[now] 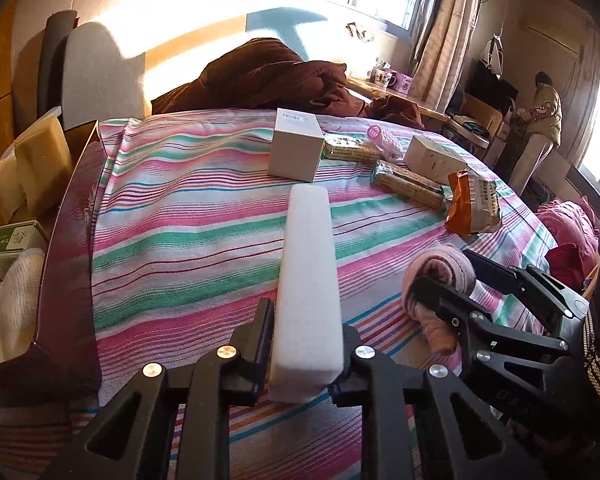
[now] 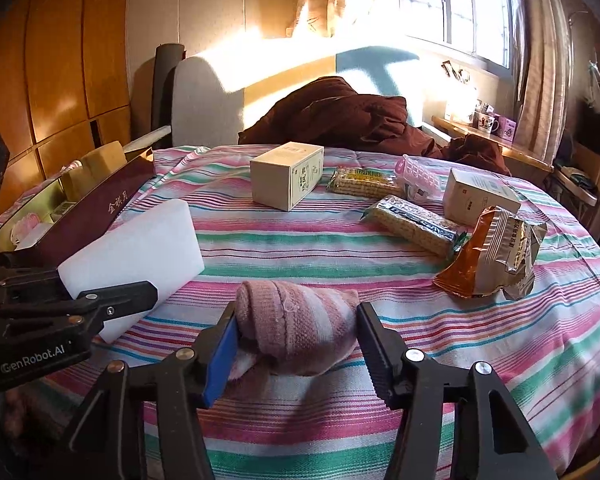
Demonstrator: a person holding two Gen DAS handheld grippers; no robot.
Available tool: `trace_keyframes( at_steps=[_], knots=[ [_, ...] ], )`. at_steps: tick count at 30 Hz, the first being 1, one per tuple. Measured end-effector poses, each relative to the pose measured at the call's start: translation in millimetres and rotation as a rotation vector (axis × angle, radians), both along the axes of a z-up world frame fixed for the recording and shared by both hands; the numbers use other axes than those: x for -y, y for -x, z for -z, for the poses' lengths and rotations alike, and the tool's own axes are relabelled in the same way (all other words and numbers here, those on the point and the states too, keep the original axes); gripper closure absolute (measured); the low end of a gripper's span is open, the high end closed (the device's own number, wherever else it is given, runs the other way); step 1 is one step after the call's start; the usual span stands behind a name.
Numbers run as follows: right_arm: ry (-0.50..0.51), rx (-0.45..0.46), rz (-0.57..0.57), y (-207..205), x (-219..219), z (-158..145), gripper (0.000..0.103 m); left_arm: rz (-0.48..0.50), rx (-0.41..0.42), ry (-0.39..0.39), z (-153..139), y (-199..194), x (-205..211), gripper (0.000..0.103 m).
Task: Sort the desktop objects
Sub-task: 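Lift the white sponge and pink sock and carry them toward the gold tray, then lower the white sponge and pink sock into the tray and open both tools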
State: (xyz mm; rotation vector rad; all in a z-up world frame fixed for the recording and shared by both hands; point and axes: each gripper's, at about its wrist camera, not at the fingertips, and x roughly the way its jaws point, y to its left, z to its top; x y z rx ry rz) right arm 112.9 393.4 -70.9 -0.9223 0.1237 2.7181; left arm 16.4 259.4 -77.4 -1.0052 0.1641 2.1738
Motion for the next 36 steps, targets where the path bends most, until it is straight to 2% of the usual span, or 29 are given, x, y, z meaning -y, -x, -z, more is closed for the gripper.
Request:
trace_keyframes(
  at_steps=[6, 10, 18, 22, 29, 33, 36],
  knots=[
    [0.005, -0.031, -0.034, 5.0, 9.2, -16.0, 0.046, -0.006, -0.041, -0.026, -20.4, -6.6, 14.7, 0.082],
    [0.005, -0.061, -0.09, 16.5, 24.5, -32.6, 0.046, -0.041, -0.062, -0.055, -36.9, -5.5, 38.7, 0.082],
    [0.04, -0.1, -0.313, 67.2, 89.1, -63.7, 0.046, -0.195, -0.091, -0.099, -61.0, 19.0, 113.7, 0.082],
    [0.054, -0.093, -0.439, 100.8, 131.5, -75.7, 0.046, -0.301, -0.102, -0.09, -67.2, 46.5, 158.5, 0.082],
    [0.134, -0.009, -0.568, 180.7, 191.4, -83.0, 0.046, -0.444, -0.128, 0.007, -76.4, 113.7, 216.3, 0.082],
    [0.127, 0.059, -0.577, 223.6, 224.3, -76.5, 0.046, -0.497, -0.09, 0.04, -72.0, 159.5, 241.3, 0.082],
    [0.126, 0.128, -0.565, 254.2, 237.2, -62.8, 0.046, -0.506, -0.01, 0.049, -60.6, 194.0, 253.5, 0.082]
  ],
)
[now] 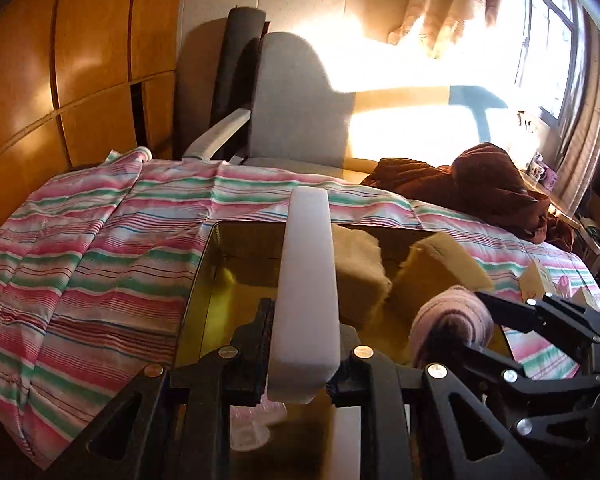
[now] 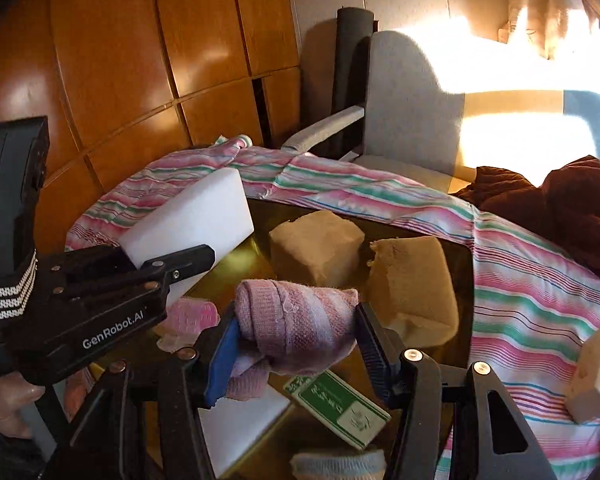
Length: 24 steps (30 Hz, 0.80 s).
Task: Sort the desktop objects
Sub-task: 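Lower the white sponge and pink sock into the tray and open both tools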
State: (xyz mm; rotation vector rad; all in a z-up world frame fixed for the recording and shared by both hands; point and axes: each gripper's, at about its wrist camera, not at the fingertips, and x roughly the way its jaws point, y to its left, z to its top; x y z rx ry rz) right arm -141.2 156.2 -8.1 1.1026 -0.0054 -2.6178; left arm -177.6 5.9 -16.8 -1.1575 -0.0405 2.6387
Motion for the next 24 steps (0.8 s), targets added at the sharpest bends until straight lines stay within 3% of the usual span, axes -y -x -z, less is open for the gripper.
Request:
trace_keyframes(
  at_steps=[2, 5, 8, 17, 24],
  knots=[
    [-0.003, 0.048, 0.009, 15.0, 3.4, 11.6, 0.045, -0.007, 0.04, 0.004, 7.7, 14.2, 3.9, 0.082],
    [0.046, 0.109, 0.01, 28.5, 0.4, 26.3, 0.044, -0.022, 0.076, 0.0, 16.5, 26.2, 8.4, 0.073],
    [0.072, 0.113, 0.01, 29.9, -3.7, 30.0, 0.043, -0.026, 0.088, -0.02, 20.3, 27.3, 13.9, 0.063],
    [0.133, 0.06, 0.015, 21.6, -13.0, 12.1, 0.029, -0.115, 0.006, -0.061, -0.6, 2.9, 34.9, 0.061],
    [0.155, -0.003, 0.066, -9.5, -32.9, 1.3, 0.029, -0.046, -0.097, -0.075, -19.0, -45.6, 19.1, 0.06]
  ],
)
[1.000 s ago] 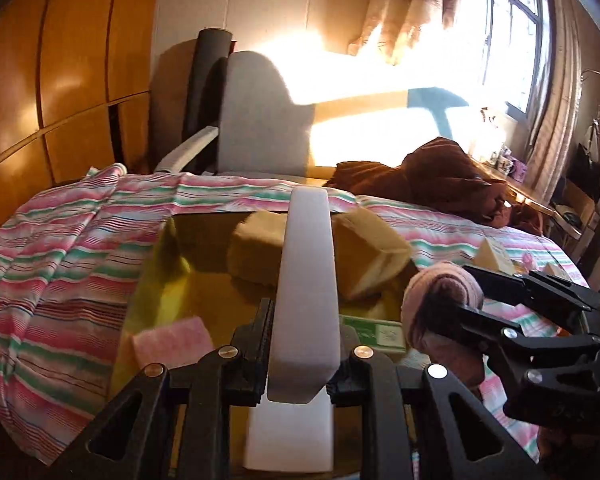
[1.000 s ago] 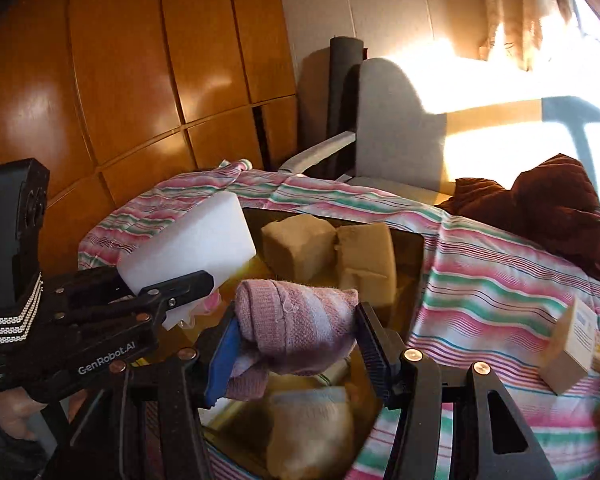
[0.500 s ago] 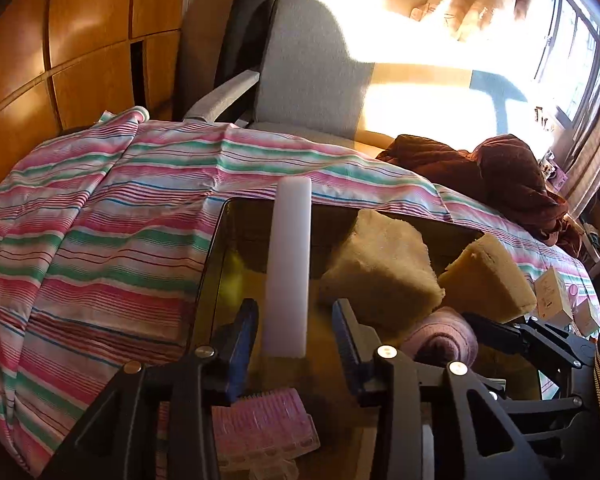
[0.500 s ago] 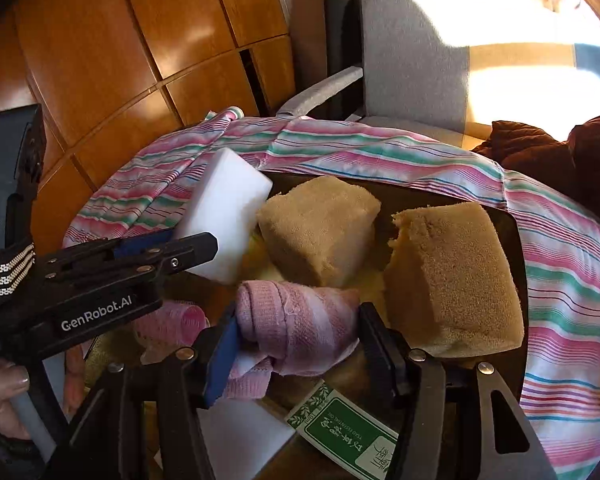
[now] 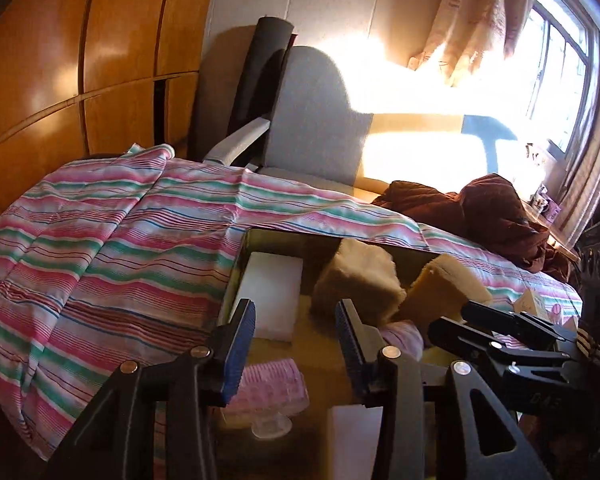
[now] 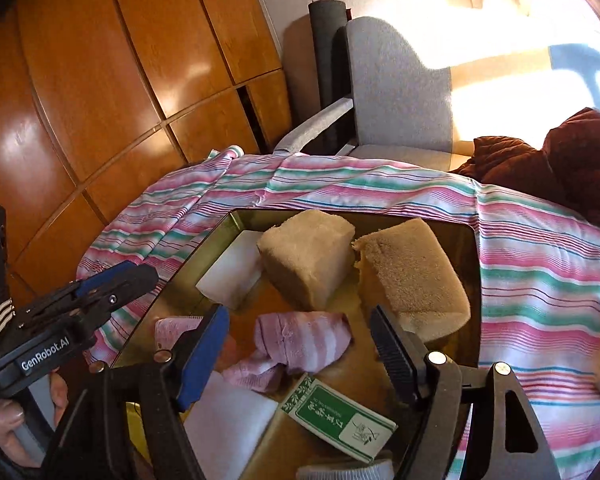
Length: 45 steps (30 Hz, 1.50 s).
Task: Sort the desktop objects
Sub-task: 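Lower the white sponge and pink sock into the tray and open both tools, then move both tools back toward the snack packs on the striped sheet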
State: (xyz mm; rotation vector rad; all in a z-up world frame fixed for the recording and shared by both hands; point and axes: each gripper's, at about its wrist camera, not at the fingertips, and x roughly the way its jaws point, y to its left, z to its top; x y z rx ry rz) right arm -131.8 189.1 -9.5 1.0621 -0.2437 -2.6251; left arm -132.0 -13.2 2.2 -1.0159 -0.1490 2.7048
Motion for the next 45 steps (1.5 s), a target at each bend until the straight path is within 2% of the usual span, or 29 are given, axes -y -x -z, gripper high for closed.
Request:
trace_keyframes(
  at_steps=[7, 13, 21, 27, 31, 36, 45],
  knots=[
    [-0.021, -0.076, 0.115, -50.6, -39.9, -7.6, 0.026, 0.13, -0.034, -0.03, -1.1, -39.9, -47.5, 0.06],
    [-0.031, -0.101, 0.272, -96.8, -101.9, -3.1, 0.023, 0.288, -0.03, -0.052, -3.0, -73.3, -103.9, 0.06],
    [-0.042, -0.118, 0.589, -181.8, -217.0, 5.8, 0.023, 0.529, 0.001, -0.021, 5.6, -120.2, -191.8, 0.06],
    [-0.03, -0.137, 0.865, -257.6, -304.3, 8.9, 0.019, 0.656, 0.072, 0.024, 33.5, -146.9, -249.5, 0.06],
    [-0.002, -0.114, 0.991, -291.8, -344.5, 22.4, 0.018, 0.717, 0.119, 0.066, 52.9, -157.8, -279.7, 0.06],
    [0.022, -0.086, 1.038, -304.9, -367.5, 38.1, 0.017, 0.763, 0.134, 0.113, 61.5, -163.2, -305.3, 0.06],
    [-0.024, -0.098, 0.986, -291.6, -364.9, 37.5, 0.017, 0.89, 0.075, 0.185, 43.0, -137.4, -372.6, 0.06]
  ],
)
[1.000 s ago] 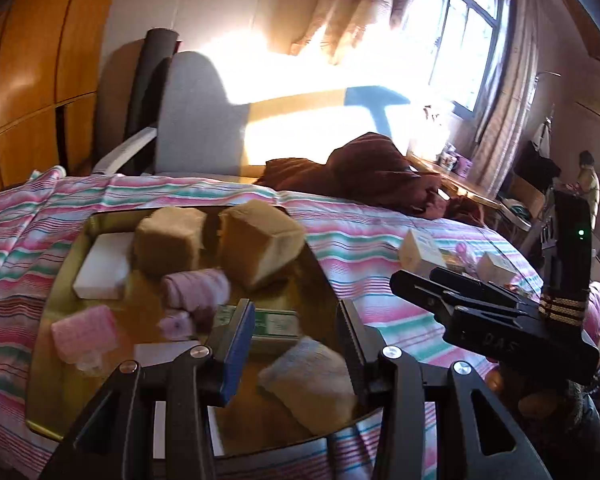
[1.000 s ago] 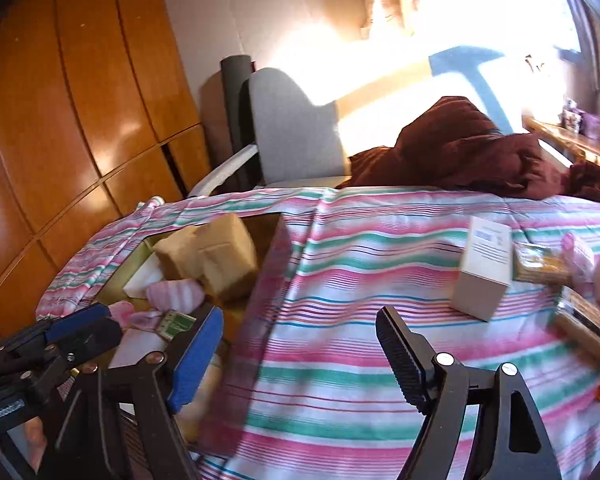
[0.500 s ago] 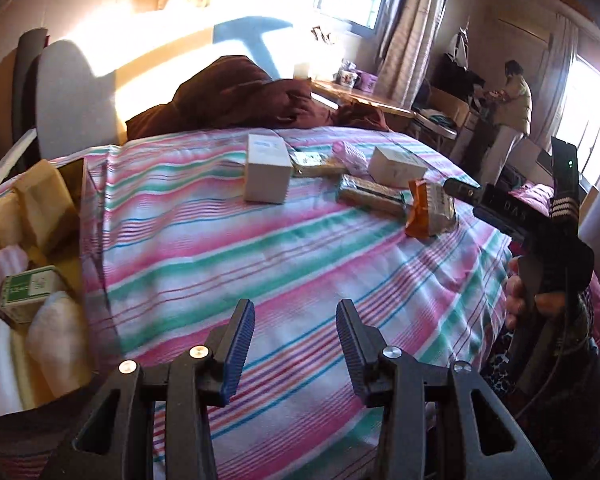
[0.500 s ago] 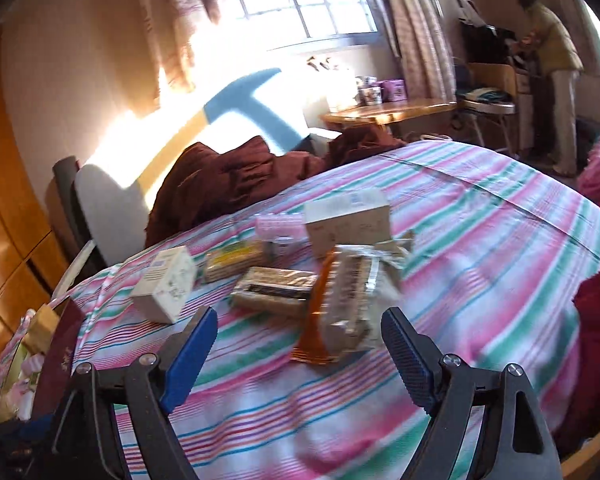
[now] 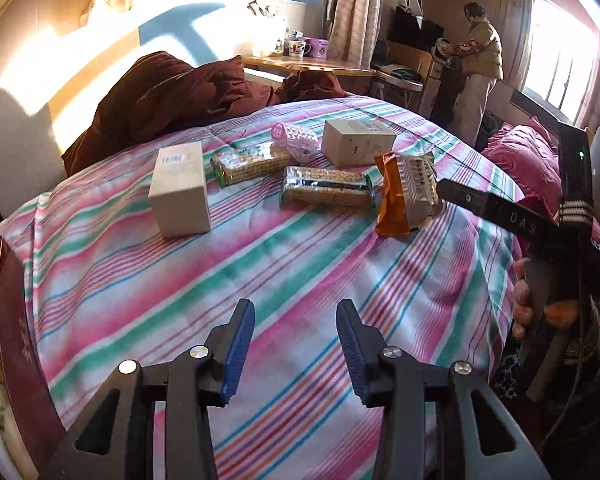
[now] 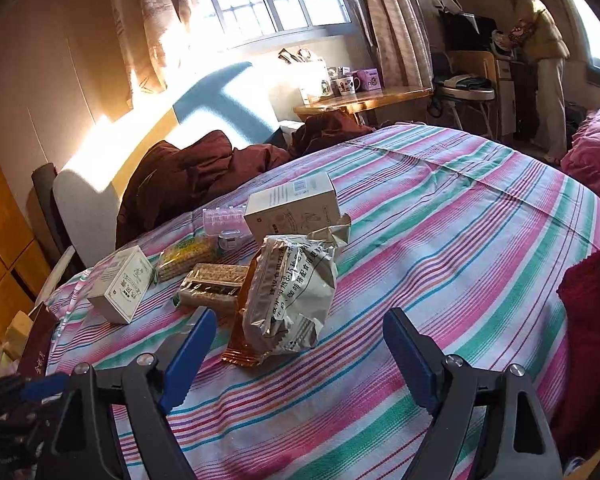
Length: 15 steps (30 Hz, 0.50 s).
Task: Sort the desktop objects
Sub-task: 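Move both tools back toward the snack packs on the striped sheet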
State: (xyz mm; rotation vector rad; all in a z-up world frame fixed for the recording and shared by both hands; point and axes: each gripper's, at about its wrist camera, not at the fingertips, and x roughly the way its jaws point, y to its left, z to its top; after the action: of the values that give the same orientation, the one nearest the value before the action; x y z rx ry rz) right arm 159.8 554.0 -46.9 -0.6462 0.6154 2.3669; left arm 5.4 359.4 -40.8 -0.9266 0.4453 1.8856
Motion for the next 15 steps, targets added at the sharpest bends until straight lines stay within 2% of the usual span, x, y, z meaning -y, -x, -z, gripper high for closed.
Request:
trace_keyframes(
  at_steps=[3, 7, 15],
  knots=[
    [-0.001, -0.007, -0.013, 3.5, -0.3, 2.4, 0.017, 0.042, -0.018, 0.006, -6.7, 11.4, -30.1, 0.06],
    [-0.013, -0.024, -0.042, 6.3, 0.9, 6.5, 0.017, 0.084, -0.003, 0.004, -8.7, 25.8, -71.8, 0.06],
    [-0.052, -0.076, -0.098, 8.1, 5.7, 9.4, 0.016, 0.166, 0.048, 0.045, 2.2, 46.9, -154.3, 0.06]
  ],
)
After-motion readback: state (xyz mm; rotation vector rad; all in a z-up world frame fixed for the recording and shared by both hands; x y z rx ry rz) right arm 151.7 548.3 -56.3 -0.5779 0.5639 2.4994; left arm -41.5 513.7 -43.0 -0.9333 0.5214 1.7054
